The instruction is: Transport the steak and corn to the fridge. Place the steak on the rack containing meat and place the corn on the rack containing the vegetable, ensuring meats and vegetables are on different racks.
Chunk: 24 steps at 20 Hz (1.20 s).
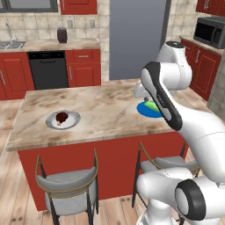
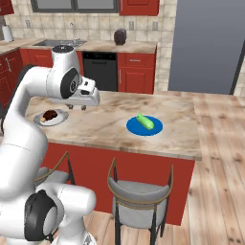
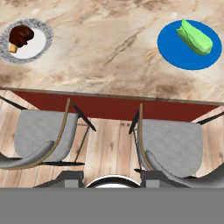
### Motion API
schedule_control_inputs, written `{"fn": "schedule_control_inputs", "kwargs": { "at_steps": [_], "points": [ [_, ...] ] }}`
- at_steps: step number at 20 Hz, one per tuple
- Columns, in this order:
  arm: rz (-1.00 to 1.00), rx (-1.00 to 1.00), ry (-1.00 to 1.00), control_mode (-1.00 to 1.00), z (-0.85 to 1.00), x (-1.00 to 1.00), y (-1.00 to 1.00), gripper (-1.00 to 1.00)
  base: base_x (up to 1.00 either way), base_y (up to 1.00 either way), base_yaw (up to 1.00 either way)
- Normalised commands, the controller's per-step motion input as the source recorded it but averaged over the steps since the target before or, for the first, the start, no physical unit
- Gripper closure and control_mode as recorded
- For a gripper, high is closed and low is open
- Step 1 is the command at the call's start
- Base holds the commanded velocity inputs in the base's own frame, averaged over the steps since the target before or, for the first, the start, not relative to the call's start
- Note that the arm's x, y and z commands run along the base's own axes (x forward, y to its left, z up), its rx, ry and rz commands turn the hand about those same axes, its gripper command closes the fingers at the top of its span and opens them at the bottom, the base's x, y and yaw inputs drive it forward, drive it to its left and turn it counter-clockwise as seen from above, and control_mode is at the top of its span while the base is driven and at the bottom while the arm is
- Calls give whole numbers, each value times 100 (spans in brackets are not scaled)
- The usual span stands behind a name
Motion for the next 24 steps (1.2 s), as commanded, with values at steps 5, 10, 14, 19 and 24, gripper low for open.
{"fn": "schedule_control_inputs", "kwargs": {
  "at_steps": [5, 10, 14, 19, 24],
  "points": [
    [0, 0, 0, -100, 0, -28, 0, -100, 0, 0, 0],
    [1, 0, 0, -100, -11, -49, -4, -100, 0, 0, 0],
    [18, -3, -9, -100, -67, 9, -37, -100, 0, 0, 0],
    [18, -5, 2, -100, -54, 12, -57, -100, 0, 0, 0],
    [15, -6, 6, -100, -38, 26, -63, -100, 0, 0, 0]
  ]
}}
